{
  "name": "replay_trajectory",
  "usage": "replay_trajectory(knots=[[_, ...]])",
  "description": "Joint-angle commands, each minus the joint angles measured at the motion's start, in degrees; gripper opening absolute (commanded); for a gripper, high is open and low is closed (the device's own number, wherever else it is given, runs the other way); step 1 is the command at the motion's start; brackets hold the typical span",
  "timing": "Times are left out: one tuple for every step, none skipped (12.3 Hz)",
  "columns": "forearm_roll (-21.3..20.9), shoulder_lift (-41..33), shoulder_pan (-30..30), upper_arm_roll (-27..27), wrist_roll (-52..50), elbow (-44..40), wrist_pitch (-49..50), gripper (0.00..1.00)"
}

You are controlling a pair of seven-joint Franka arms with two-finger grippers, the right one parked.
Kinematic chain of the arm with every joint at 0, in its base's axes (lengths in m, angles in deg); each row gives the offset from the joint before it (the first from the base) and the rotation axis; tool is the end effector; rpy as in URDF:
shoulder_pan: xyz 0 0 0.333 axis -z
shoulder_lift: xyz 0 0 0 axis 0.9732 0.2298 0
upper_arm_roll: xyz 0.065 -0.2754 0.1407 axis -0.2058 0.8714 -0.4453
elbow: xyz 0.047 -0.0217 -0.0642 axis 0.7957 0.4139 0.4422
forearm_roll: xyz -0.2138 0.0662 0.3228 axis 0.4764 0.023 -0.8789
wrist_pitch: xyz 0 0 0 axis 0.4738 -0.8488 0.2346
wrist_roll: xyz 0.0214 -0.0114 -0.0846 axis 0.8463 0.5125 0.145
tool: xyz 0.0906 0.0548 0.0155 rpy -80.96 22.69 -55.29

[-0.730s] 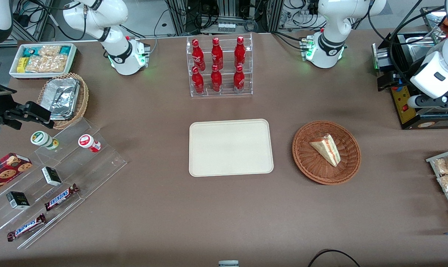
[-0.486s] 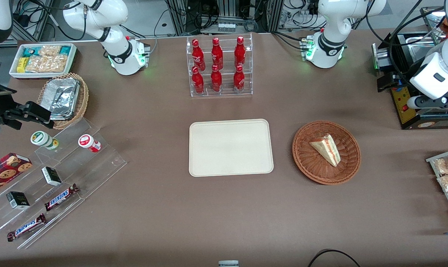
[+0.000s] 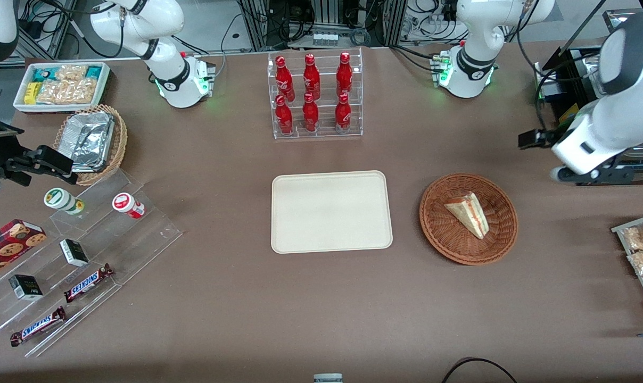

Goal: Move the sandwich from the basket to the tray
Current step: 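Move the left gripper over the wrapped sandwich in the wicker basket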

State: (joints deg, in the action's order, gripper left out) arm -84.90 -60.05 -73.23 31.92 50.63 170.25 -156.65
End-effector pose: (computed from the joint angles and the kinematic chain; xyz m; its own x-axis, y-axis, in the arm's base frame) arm 0.5414 -0.0498 0.5146 0.9471 -0.0448 -0.3177 -0.0647 -0.9965 -0.0524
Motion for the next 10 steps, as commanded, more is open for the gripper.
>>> replay_trajectory(knots=[[0.1,-1.1,0.6,-0.1,-0.3,7.8,-8.5,1.0],[0.1,-1.2,0.6,-0.1,-0.4,11.3,-13.3,1.0],[0.1,-1.5,0.6,-0.1,-0.9,14.7,-17.6,1.0],[0.1,-2.0,0.8,-0.1,-1.3,19.6,-23.3,1.0],[0.1,-2.8,1.5,-0.1,-2.2,23.2,-28.0,1.0],[0.1,-3.2,1.7,-0.1,-3.4,26.4,-32.5,1.0],[0.1,-3.3,1.8,-0.1,-4.1,28.4,-35.3,1.0],[0.1,-3.1,1.8,-0.1,-4.2,28.9,-36.6,1.0],[0.1,-2.6,2.1,0.0,-4.9,28.9,-37.0,1.0],[0.1,-2.6,2.6,0.0,-7.4,29.0,-37.3,1.0]])
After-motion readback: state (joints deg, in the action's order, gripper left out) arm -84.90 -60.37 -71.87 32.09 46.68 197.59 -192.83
